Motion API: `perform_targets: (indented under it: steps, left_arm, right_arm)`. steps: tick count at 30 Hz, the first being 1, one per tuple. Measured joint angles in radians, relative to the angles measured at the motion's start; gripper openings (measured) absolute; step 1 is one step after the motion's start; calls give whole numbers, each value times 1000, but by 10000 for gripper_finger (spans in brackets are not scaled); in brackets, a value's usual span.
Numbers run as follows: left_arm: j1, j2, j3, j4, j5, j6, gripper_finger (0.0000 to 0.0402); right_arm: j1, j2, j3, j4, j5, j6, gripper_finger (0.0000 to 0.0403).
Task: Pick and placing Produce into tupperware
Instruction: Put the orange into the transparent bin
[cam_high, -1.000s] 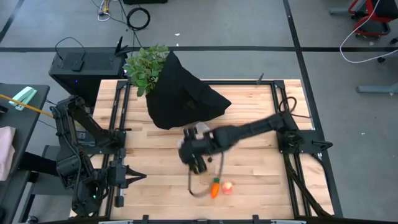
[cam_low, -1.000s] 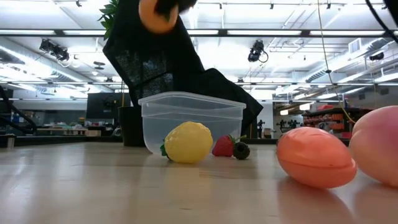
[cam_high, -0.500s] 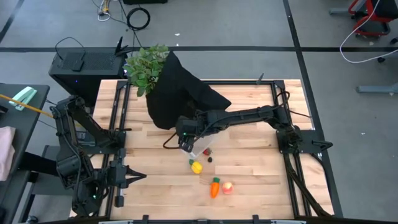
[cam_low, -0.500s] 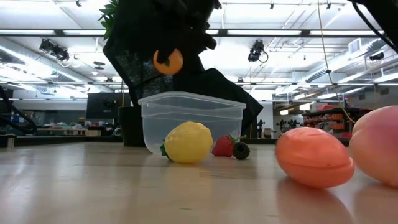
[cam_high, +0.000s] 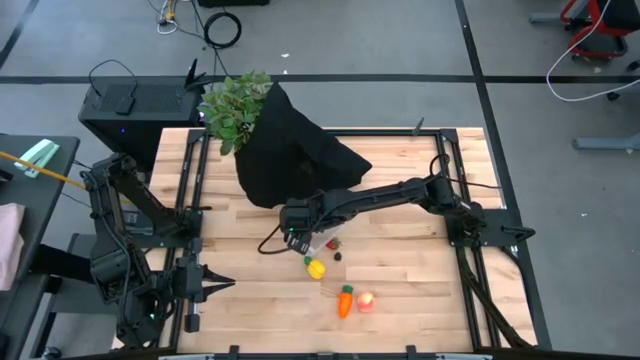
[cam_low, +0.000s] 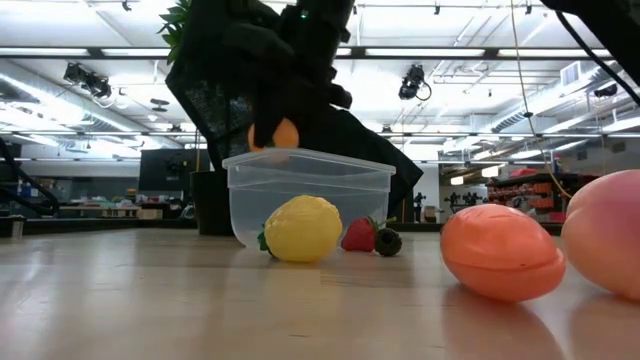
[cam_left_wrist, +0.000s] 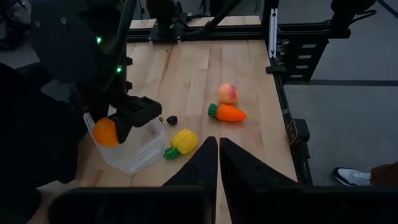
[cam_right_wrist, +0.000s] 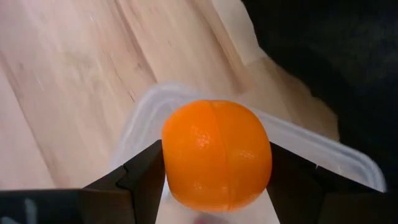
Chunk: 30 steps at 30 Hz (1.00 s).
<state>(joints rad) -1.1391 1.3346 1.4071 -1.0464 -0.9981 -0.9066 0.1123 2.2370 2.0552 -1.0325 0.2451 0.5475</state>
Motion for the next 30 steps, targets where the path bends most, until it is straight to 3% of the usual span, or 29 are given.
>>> perform_targets:
  steps: [21, 30]
  left_arm:
    - [-4, 0, 0, 2, 0, -7, 20]
    - [-4, 0, 0, 2, 0, -7, 11]
  right_arm:
    - [-21, 28, -2, -27, -26, 153, 243]
    - [-24, 26, -80, -16, -75, 194, 244]
